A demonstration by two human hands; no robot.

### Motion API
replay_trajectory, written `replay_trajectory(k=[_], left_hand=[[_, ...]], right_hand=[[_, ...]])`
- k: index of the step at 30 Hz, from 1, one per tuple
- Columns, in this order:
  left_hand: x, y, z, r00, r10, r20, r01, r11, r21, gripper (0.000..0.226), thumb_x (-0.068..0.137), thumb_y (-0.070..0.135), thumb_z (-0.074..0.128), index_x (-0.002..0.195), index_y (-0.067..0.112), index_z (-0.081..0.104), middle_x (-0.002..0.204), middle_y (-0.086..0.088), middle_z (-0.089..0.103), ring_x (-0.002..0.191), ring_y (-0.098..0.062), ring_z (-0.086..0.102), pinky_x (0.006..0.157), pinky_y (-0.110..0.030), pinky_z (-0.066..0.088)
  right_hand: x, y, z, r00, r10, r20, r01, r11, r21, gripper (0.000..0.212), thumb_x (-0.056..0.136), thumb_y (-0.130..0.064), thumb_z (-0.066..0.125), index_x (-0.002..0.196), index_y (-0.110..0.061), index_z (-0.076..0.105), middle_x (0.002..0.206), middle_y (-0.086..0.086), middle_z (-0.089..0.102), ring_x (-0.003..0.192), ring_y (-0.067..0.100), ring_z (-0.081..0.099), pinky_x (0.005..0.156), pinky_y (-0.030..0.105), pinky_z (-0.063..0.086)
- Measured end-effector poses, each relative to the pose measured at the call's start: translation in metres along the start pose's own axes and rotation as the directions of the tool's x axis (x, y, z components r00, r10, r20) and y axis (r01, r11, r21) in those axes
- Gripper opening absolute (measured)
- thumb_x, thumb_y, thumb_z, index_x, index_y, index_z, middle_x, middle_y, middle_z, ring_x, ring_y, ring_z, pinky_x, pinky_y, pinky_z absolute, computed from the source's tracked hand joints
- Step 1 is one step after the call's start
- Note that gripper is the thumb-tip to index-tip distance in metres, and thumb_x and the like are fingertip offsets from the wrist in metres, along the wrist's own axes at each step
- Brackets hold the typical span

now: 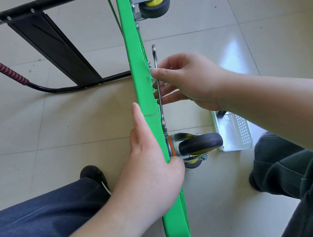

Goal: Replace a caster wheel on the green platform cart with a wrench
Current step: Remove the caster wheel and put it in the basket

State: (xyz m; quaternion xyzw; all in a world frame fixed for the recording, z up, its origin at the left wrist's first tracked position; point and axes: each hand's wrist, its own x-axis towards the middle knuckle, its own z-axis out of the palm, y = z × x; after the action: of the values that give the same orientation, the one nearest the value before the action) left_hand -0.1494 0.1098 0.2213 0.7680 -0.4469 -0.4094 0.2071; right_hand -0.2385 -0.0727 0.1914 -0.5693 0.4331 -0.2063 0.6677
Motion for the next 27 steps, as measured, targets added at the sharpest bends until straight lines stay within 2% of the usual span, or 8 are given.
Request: replay_trajectory(k=[8, 13, 17, 20, 21, 23, 25, 27], left_hand=[[0.000, 0.000, 0.000, 1.000, 0.007, -0.008, -0.007, 1.000, -0.007, 0.116, 0.091, 0.024, 0.063, 0.146, 0.058, -0.033, 0.161, 0.017, 0.034, 0.114, -0.012, 0.064, 0.091, -0.034, 0.054], [0.000, -0.001, 0.001, 1.000, -0.001, -0.014, 0.001, 1.000, 0.028, 0.117, 0.091, 0.028, 0.063, 0.145, 0.056, -0.037, 0.162, 0.014, 0.032, 0.102, -0.013, 0.065, 0.071, -0.025, 0.049], [0.000, -0.001, 0.000, 1.000, 0.016, 0.002, -0.016, 1.000, -0.014, 0.115, 0.090, 0.026, 0.062, 0.149, 0.056, -0.032, 0.158, 0.021, 0.026, 0.103, -0.010, 0.064, 0.071, -0.026, 0.052], [0.006, -0.003, 0.002, 0.998, 0.061, -0.008, -0.061, 0.996, -0.072, 0.113, 0.080, 0.021, 0.060, 0.155, 0.058, -0.016, 0.158, 0.018, 0.032, 0.116, -0.007, 0.061, 0.086, -0.038, 0.057], [0.007, -0.004, 0.003, 0.998, 0.064, -0.007, -0.064, 0.996, -0.068, 0.114, 0.081, 0.021, 0.060, 0.155, 0.056, -0.020, 0.162, 0.020, 0.025, 0.117, 0.001, 0.057, 0.089, -0.032, 0.055], [0.006, -0.007, 0.003, 0.999, 0.040, 0.020, -0.038, 0.997, -0.064, 0.116, 0.089, 0.024, 0.060, 0.152, 0.050, -0.033, 0.160, 0.026, 0.016, 0.104, 0.013, 0.050, 0.083, -0.015, 0.047], [0.005, -0.010, 0.003, 0.999, 0.017, 0.047, -0.013, 0.997, -0.076, 0.117, 0.091, 0.029, 0.061, 0.150, 0.047, -0.038, 0.157, 0.023, 0.026, 0.105, 0.012, 0.054, 0.078, -0.005, 0.042], [0.004, -0.009, 0.003, 0.999, 0.002, 0.046, 0.002, 0.997, -0.082, 0.119, 0.088, 0.034, 0.062, 0.147, 0.051, -0.040, 0.154, 0.018, 0.039, 0.113, 0.005, 0.059, 0.080, -0.009, 0.045]], right_hand=[[-0.027, -0.015, 0.003, 0.981, -0.194, 0.008, 0.194, 0.976, -0.104, 0.019, 0.100, -0.017, 0.066, 0.104, 0.002, 0.066, 0.101, 0.030, 0.070, 0.087, 0.034, 0.074, 0.079, 0.048, 0.064], [-0.053, -0.015, 0.002, 0.921, -0.387, 0.052, 0.387, 0.887, -0.251, 0.015, 0.098, -0.020, 0.067, 0.098, -0.005, 0.068, 0.088, 0.013, 0.075, 0.086, 0.028, 0.076, 0.084, 0.049, 0.062], [-0.078, -0.011, -0.001, 0.861, -0.491, 0.128, 0.503, 0.790, -0.350, 0.011, 0.096, -0.020, 0.070, 0.100, -0.010, 0.070, 0.093, 0.000, 0.075, 0.091, 0.013, 0.074, 0.084, 0.038, 0.061], [-0.096, -0.003, -0.002, 0.787, -0.582, 0.206, 0.611, 0.688, -0.392, 0.016, 0.095, -0.018, 0.071, 0.102, -0.004, 0.070, 0.094, 0.003, 0.073, 0.090, 0.018, 0.071, 0.084, 0.032, 0.062], [-0.100, 0.001, -0.002, 0.748, -0.620, 0.239, 0.654, 0.626, -0.425, 0.015, 0.095, -0.017, 0.071, 0.102, -0.004, 0.071, 0.093, 0.004, 0.071, 0.088, 0.018, 0.070, 0.083, 0.031, 0.061], [-0.106, 0.006, -0.004, 0.674, -0.668, 0.316, 0.719, 0.495, -0.489, 0.014, 0.095, -0.018, 0.070, 0.104, -0.007, 0.073, 0.095, 0.004, 0.071, 0.087, 0.019, 0.070, 0.078, 0.034, 0.060], [-0.110, 0.011, -0.007, 0.628, -0.674, 0.389, 0.755, 0.409, -0.512, 0.016, 0.096, -0.019, 0.069, 0.107, -0.008, 0.074, 0.099, 0.006, 0.071, 0.088, 0.023, 0.070, 0.074, 0.038, 0.058], [-0.112, 0.015, -0.009, 0.607, -0.675, 0.419, 0.772, 0.375, -0.514, 0.019, 0.097, -0.019, 0.067, 0.110, -0.008, 0.074, 0.103, 0.008, 0.072, 0.090, 0.027, 0.072, 0.073, 0.040, 0.059]])
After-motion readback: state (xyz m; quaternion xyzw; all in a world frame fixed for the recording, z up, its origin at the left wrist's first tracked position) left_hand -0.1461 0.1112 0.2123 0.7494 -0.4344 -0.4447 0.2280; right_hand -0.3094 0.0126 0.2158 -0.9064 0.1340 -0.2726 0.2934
